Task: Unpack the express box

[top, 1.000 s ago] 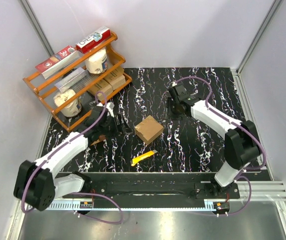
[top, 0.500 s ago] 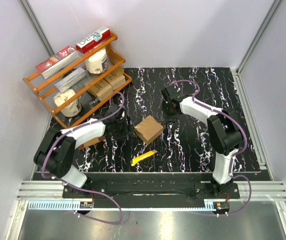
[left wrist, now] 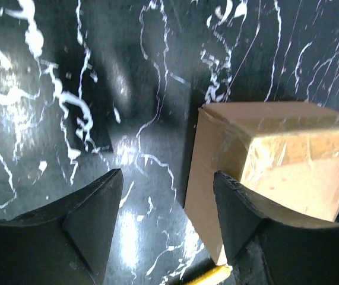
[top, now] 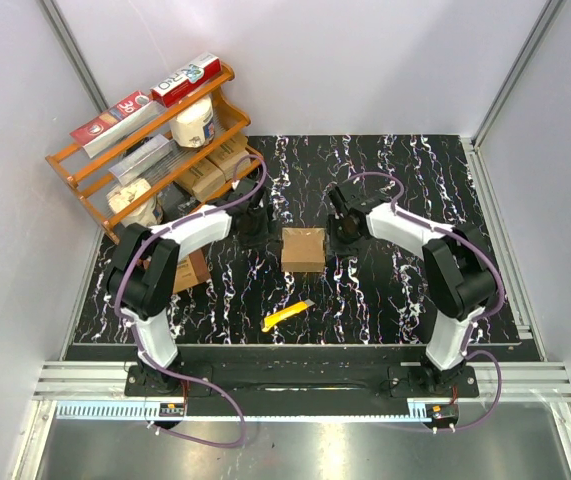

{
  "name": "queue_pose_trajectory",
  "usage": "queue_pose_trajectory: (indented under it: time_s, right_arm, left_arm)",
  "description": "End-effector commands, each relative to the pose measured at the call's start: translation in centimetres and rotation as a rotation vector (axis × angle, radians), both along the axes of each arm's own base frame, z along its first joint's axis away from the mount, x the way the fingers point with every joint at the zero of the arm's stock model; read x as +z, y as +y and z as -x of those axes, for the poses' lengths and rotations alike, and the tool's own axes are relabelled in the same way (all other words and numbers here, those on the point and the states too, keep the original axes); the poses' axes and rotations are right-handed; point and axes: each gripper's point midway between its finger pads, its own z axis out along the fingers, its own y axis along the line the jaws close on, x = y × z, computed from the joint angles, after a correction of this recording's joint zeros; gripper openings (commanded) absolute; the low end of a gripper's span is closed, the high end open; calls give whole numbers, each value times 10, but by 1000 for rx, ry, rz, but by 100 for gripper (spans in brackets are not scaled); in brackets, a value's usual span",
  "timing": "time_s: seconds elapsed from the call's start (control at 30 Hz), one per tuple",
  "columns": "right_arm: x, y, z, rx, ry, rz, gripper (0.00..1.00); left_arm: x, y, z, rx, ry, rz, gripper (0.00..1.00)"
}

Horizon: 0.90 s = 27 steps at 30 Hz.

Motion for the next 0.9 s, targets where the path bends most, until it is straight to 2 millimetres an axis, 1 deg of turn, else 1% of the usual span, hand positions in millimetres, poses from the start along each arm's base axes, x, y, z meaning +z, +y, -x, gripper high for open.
queue_pose_trajectory:
  time_s: [0.0,0.03,0.07,0.1,0.13,0.17,0.2,0.23,0.27,0.3,0.33,0.37,0.4,0.43,0.47,0.5,0.53,0.57,0.6,0.63,0.67,0.7,0.73,0.77,0.8,0.83,0.87]
  right_arm:
    - [34,15,10,23,-49,-101,44]
    - [37,21,13,50,-60,-116,44]
    - [39,25,19,74,-55,-140,44]
    - [44,27,21,87,-68,-149,45]
    - [45,26,23,91,-68,-150,46]
    - [43,22,25,81,-67,-132,46]
    - [47,17,25,68,-82,-119,47]
    - [48,11,26,48,-79,-98,47]
    - [48,1,23,15,-105,-50,48]
    - [54,-4,21,-5,-126,-32,48]
    - [56,-14,19,-34,-146,14,48]
    - [62,-16,16,-41,-166,21,49]
    - [71,-18,12,-50,-195,24,49]
    - [76,-23,7,-59,-226,48,50]
    - [85,-23,-1,-63,-256,49,50]
    - [87,-24,-7,-71,-271,64,50]
    - [90,-27,-15,-74,-297,91,50]
    - [104,-22,-28,-76,-333,80,51]
    - [98,-22,-36,-75,-323,96,51]
    - [99,-23,-45,-78,-332,107,51]
    - [110,-19,-59,-83,-361,93,51]
    - [99,-15,-67,-74,-338,104,52]
    - [96,-15,-75,-71,-331,98,52]
    - [103,-10,-88,-70,-348,79,52]
    - [89,-7,-95,-63,-318,86,52]
    - [84,-5,-99,-50,-302,76,53]
    - [87,-3,-108,-50,-313,69,53]
  left_arm:
    - [12,0,-32,5,-61,-23,67]
    - [19,-4,-40,2,-80,-6,67]
    - [19,-6,-44,-7,-84,-5,67]
    - [20,-5,-49,-1,-92,-3,67]
    - [26,-3,-57,13,-113,-9,68]
    - [25,0,-61,24,-121,-21,68]
    - [28,5,-67,40,-133,-28,68]
    - [30,15,-73,73,-154,-62,68]
    - [32,21,-75,93,-160,-73,68]
    - [31,32,-74,120,-152,-90,67]
    - [38,38,-73,139,-164,-101,66]
    - [41,44,-71,155,-166,-105,66]
    - [38,49,-63,156,-155,-118,65]
    - [50,50,-58,151,-176,-107,64]
    - [50,50,-51,145,-173,-100,62]
    - [42,52,-38,135,-148,-101,61]
    - [50,49,-30,118,-153,-71,60]
    - [48,46,-20,103,-143,-66,58]
    - [38,47,-6,88,-113,-70,57]
    - [41,42,1,70,-115,-45,56]
    - [39,36,10,50,-105,-33,55]
    - [28,34,23,30,-74,-22,54]
    - [29,27,27,9,-75,15,54]
    - [26,22,32,2,-66,32,53]
    - [18,21,38,-3,-45,38,53]
    - [15,14,41,-19,-29,66,53]
    - [13,11,43,-24,-17,77,52]
